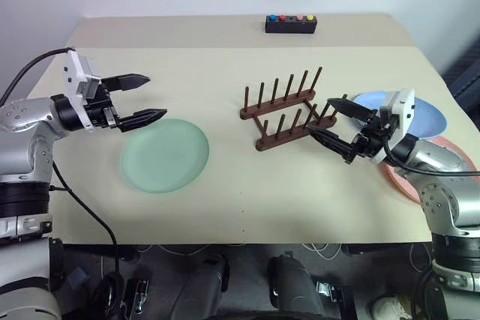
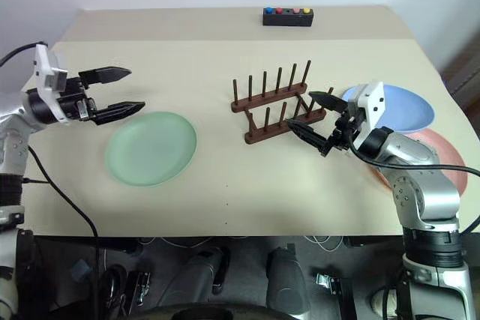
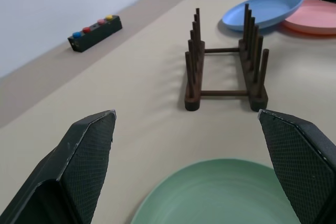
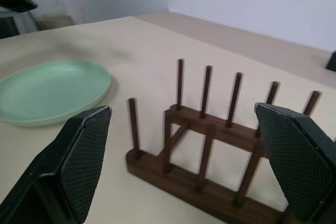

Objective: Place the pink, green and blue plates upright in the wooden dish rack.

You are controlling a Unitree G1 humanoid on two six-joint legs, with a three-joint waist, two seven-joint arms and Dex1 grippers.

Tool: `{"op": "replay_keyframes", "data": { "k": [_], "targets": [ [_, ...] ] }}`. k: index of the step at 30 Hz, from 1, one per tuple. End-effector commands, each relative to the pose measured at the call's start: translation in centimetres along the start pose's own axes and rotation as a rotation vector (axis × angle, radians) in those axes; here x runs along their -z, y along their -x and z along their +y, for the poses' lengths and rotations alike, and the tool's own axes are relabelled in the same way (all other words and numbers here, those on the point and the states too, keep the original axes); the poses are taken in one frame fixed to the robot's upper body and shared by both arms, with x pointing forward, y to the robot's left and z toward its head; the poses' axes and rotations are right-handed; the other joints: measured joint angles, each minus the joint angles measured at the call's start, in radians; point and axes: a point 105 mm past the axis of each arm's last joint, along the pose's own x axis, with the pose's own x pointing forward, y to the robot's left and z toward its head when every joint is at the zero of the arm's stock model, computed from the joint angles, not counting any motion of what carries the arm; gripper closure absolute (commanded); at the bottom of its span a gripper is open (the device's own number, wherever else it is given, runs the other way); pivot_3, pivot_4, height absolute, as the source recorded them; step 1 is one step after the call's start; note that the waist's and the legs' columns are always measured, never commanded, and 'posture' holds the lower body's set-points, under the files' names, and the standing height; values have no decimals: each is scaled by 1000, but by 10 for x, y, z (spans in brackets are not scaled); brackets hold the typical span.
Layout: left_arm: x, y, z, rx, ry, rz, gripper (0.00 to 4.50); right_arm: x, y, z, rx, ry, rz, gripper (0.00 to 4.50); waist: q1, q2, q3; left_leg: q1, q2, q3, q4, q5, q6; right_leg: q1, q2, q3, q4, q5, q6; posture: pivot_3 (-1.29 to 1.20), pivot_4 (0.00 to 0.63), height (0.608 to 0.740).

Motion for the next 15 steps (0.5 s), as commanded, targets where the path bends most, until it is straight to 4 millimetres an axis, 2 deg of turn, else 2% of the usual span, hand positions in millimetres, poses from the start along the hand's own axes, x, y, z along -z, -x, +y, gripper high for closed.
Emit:
{"op": "replay_keyframes", "data": {
  "k": [1,9,12,15],
  "targets": [
    [-13,-9,2,32,-44,-23,48,-19,10,0,17,39,-55,0,2,0,0,0,0,0,0,0,0,0,0,0,0,0,0,0,150,740],
    [-7,-34,-4,91,-14,-80,48,-20,20,-4,90,62,-22,0,-7,0,0,0,0,1,0,0,0,0,0,0,0,1,0,0,150,740],
    [-3,-38,-8,107,-5,-82,48,-20,24,-9,103,67,-5,0,-4,0,0,0,0,2,0,0,0,0,0,0,0,1,0,0,150,740],
    [0,-39,-13,123,5,-79,48,-21,21,-6,95,68,-8,0,-4,0,0,0,0,2,0,0,0,0,0,0,0,1,0,0,150,740]
  ]
}}
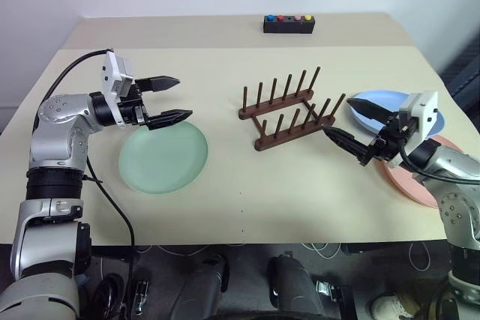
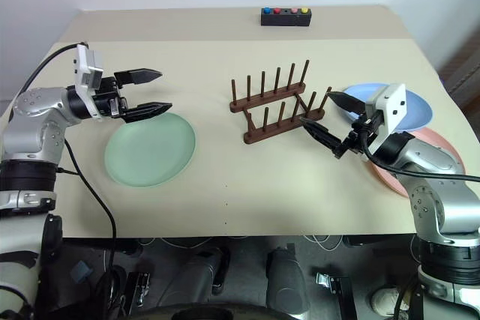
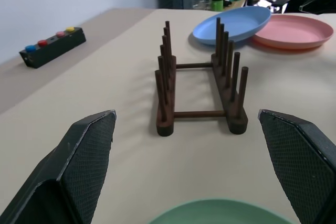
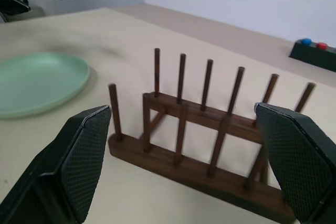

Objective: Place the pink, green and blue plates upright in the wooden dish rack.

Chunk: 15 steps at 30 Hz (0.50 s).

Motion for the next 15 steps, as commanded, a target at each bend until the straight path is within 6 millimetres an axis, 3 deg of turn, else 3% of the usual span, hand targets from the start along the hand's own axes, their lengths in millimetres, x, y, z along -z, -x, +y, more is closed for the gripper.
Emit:
{"op": "replay_keyframes", "data": {
  "k": [1,4,8,15],
  "targets": [
    [-6,-6,-9,39,-40,-14,48,-14,-1,4,-12,36,-38,0,0,0,0,0,0,0,0,0,0,0,0,0,0,0,0,0,150,740],
    [3,-31,-34,123,-86,32,48,-11,-3,2,-6,37,-39,0,4,0,0,0,0,0,0,0,0,0,0,0,-1,0,0,0,150,740],
    [19,-65,-38,71,61,203,48,-12,-5,0,1,43,-48,0,7,0,0,0,0,0,1,0,0,1,0,1,-1,1,1,0,150,740],
    [32,-96,-58,69,39,312,48,-11,-2,2,30,49,-53,0,1,0,0,0,0,1,0,1,-1,1,0,1,-1,1,1,0,150,740]
  ]
}}
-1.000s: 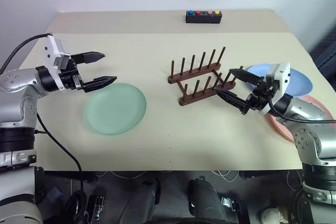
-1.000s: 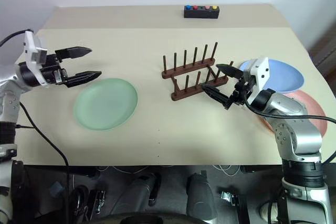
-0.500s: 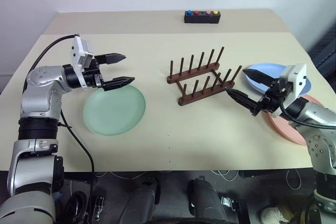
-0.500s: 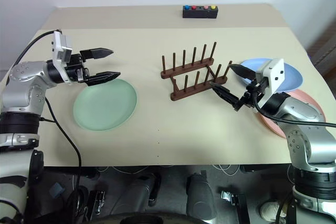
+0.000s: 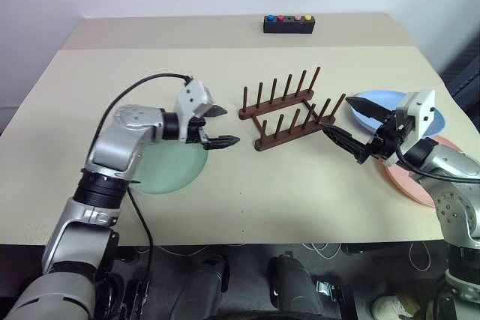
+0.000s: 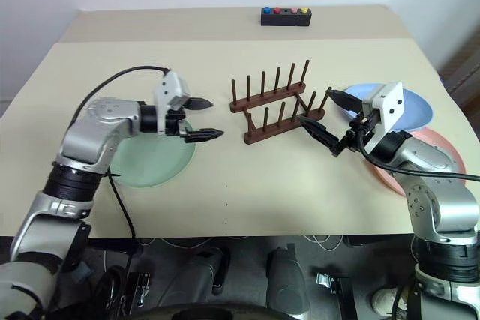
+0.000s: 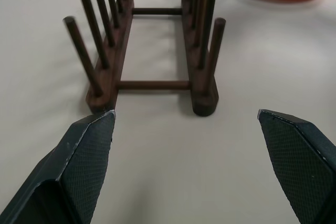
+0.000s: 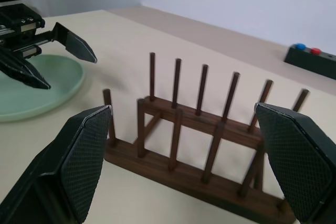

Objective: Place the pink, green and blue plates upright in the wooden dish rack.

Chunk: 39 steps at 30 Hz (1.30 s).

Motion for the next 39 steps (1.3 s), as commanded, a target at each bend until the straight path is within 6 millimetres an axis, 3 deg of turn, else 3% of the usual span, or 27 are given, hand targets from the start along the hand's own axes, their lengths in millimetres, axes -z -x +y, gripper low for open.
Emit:
{"op": "replay_keyframes", "data": {
  "k": [1,5,9,14,33,36,39],
  "targets": [
    [0,-9,0,-36,-20,48,48,-13,3,3,17,43,-54,0,1,0,0,0,0,0,0,0,0,0,0,0,0,0,0,0,150,740],
    [7,-27,-5,-55,-15,86,48,-12,8,4,41,46,-54,0,4,0,0,0,0,0,1,0,1,0,0,0,0,0,0,0,150,740],
    [9,-39,5,-137,-27,112,48,-12,11,5,58,48,-56,0,6,0,0,0,0,0,1,0,1,1,0,0,0,0,0,0,150,740],
    [14,-55,-7,-60,-19,130,48,-12,15,6,79,54,-55,0,4,0,0,0,0,1,1,0,1,0,0,0,0,0,0,0,150,740],
    [26,-94,-18,-53,-5,166,48,-14,17,5,95,72,-45,0,5,0,0,0,0,1,1,0,1,1,0,0,0,0,0,0,150,740],
    [31,-92,-14,-76,24,183,803,-14,18,5,96,75,-44,0,5,0,-1,0,0,2,1,0,1,1,0,0,0,0,1,0,150,740],
    [30,-92,-11,-85,31,179,2213,-14,19,5,98,75,-42,0,5,0,-1,0,0,2,1,0,1,1,0,0,0,0,1,0,150,740]
  ]
}}
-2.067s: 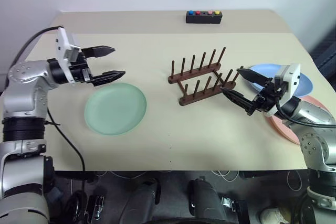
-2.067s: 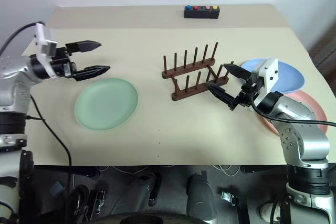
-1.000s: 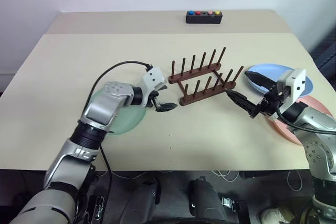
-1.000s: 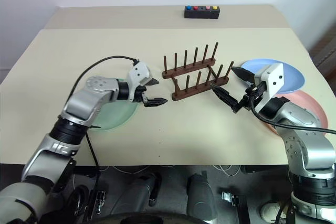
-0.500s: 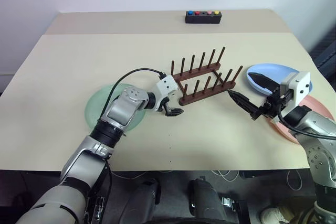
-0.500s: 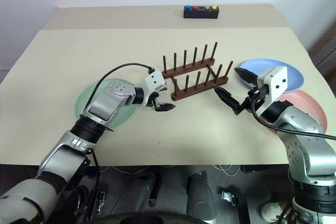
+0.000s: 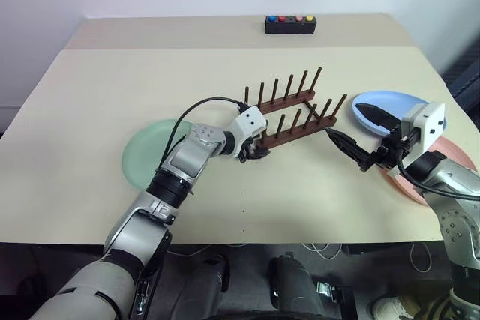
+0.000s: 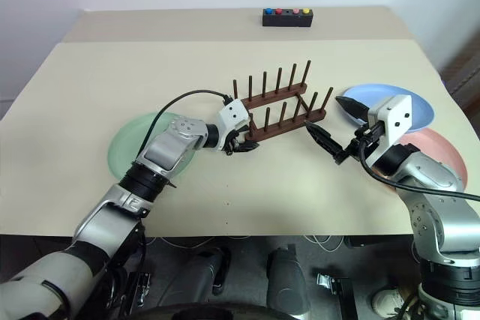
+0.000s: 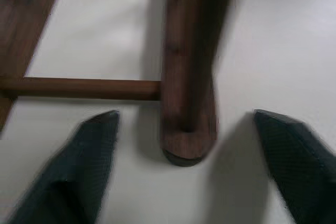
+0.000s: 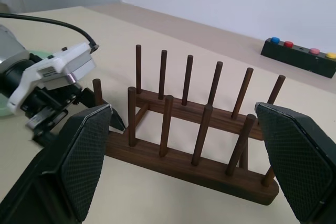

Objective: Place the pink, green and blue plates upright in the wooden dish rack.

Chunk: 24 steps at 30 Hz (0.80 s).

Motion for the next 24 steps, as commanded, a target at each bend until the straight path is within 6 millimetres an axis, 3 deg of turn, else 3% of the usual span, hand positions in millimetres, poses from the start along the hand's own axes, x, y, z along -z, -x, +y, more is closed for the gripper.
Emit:
{"op": "replay_keyframes", "data": {
  "k": [1,3,10,14,19,24],
  "targets": [
    [-2,1,4,-13,5,4,2788,-17,4,-1,10,57,-45,0,0,0,0,0,0,0,0,0,0,0,0,0,0,0,0,0,150,740],
    [-4,1,3,-10,13,-2,3726,-17,4,-2,11,58,-44,0,0,0,0,0,0,0,0,0,0,0,0,0,0,0,0,0,150,740],
    [-4,7,7,-13,-25,-3,3747,-17,3,-3,13,60,-48,0,-2,0,0,0,0,0,0,0,0,0,0,0,0,0,0,0,150,740],
    [-14,31,31,-35,-47,-53,3747,-16,5,-4,18,62,-46,0,-5,0,0,0,0,1,0,0,0,0,0,1,1,0,0,0,150,740],
    [-35,48,36,48,-127,-183,3747,-16,4,-4,15,59,-50,0,1,0,0,0,0,1,0,1,-1,-1,0,2,1,0,0,0,150,740],
    [-33,58,40,139,-206,-200,3747,-17,3,-5,11,62,-50,0,12,0,0,0,0,2,1,2,-3,0,0,2,-1,0,1,0,150,740]
  ]
}}
